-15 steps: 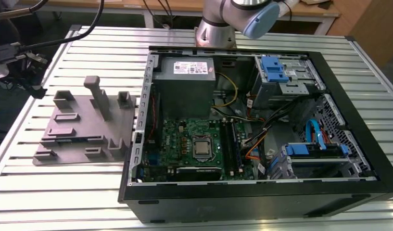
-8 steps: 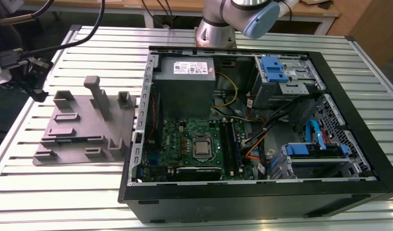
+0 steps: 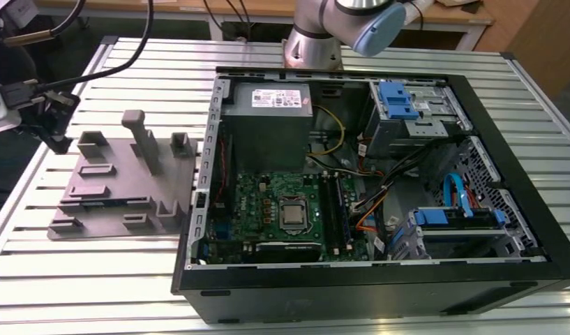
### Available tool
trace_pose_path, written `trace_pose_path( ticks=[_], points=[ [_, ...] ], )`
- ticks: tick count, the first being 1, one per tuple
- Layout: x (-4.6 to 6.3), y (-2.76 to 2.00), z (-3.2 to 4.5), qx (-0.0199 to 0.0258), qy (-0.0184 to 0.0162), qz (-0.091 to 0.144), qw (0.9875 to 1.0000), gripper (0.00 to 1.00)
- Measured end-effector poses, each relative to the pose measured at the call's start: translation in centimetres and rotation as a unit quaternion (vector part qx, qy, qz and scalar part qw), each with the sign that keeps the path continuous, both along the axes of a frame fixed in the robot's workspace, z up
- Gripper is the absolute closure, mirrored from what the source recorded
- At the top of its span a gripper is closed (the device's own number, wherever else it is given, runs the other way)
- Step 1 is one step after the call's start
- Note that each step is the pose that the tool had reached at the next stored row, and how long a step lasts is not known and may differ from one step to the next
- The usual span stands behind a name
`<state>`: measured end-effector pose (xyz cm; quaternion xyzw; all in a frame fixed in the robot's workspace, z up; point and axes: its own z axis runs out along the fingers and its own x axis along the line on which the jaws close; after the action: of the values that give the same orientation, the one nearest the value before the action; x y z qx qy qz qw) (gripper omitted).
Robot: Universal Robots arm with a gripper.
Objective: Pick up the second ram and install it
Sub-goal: 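Reach for the second ram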
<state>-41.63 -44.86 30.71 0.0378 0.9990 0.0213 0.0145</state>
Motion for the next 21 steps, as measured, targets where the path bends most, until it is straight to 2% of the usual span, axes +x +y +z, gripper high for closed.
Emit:
trace_pose_path(
  ticks=[12,21],
  points=[
    [0.2,-0.09,-1.79,-0.0023,0.0000,0.001,1.0000,0.90],
    [1.6,-0.09,-3.43,-0.0036,0.0000,0.003,1.0000,0.90]
  ],
)
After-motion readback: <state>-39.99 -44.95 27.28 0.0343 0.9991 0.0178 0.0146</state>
